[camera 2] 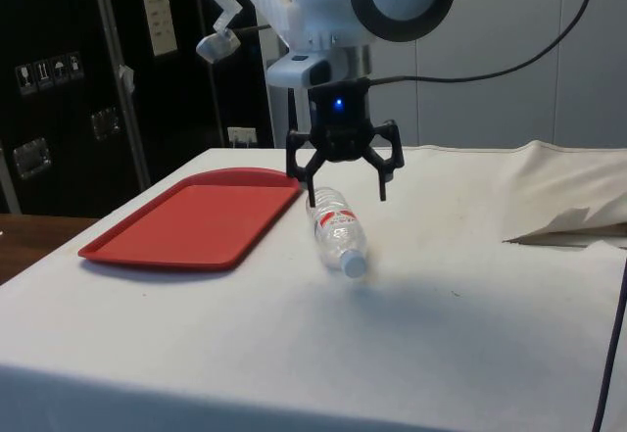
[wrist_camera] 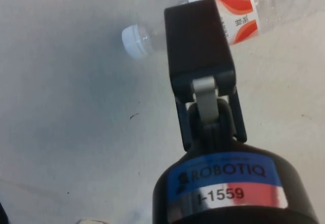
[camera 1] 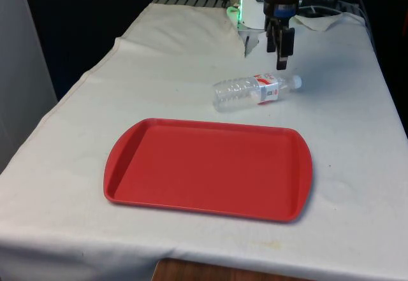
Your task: Place the bottle upright on the tray.
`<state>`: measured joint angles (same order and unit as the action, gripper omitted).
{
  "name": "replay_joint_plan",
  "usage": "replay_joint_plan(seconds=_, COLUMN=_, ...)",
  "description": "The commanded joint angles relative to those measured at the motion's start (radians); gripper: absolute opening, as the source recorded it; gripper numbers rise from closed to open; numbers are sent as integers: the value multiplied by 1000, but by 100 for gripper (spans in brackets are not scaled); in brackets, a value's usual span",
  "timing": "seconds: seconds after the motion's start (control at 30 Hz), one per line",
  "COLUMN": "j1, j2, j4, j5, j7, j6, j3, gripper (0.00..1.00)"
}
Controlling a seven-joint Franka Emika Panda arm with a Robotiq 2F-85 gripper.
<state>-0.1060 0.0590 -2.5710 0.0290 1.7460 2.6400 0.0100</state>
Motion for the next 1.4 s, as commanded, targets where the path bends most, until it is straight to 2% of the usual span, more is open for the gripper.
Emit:
replay_joint_plan(seconds=0.0, j1=-1, j2=0, j4=1, j5=12, j7=13, j6=1, j3=-1, gripper=100)
replay_joint_plan(seconds=0.17, j1=0, j2=0, j4=0, j5=0, j7=41, j6=-2, j3=0, gripper=100)
replay_joint_plan(seconds=0.27, j1=-1, j2=0, j4=1, j5=12, j7=73, j6=-3, j3=-1, gripper=100)
replay_joint_plan(seconds=1.0, j1=0, j2=15, j4=11, j5=7, j7=227, j6=-8, j3=0, gripper=100)
replay_joint_plan(seconds=1.37, j1=1, j2=46, j4=43, j5=1, j7=245, j6=-14, j3=-1, gripper=100)
